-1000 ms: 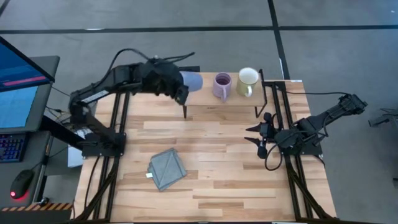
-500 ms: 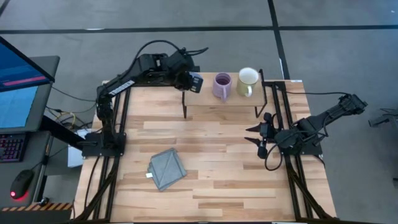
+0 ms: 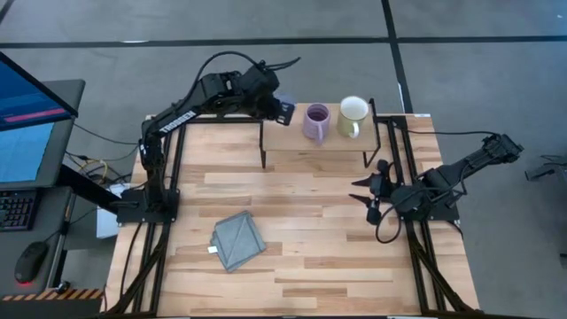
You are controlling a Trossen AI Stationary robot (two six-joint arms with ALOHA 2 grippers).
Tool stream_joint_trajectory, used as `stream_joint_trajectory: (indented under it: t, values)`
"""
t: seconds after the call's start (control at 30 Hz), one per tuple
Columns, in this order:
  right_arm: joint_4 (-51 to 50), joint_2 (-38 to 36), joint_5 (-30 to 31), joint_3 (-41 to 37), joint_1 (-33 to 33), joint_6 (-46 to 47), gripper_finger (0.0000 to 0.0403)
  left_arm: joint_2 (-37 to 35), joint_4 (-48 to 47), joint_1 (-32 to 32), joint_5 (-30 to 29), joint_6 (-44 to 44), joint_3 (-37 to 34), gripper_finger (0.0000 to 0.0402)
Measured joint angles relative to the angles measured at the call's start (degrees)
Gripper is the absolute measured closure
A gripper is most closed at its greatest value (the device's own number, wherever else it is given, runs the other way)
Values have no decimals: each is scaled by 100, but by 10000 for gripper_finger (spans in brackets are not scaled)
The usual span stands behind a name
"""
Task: Stack small to large cups/mugs on shelf
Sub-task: Put the blue mug on the shelf
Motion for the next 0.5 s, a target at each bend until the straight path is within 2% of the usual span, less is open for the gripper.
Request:
stream_joint_trajectory:
  t: [0.2,0.3,0.5]
  values:
    - [-350,-2,639,0,0,7,210,0,636,-200,462,1013,0,401]
    - [-278,-2,654,0,0,190,210,0,681,-201,768,984,19,401]
    - [-280,-2,653,0,-139,839,210,0,640,-47,1001,495,37,401]
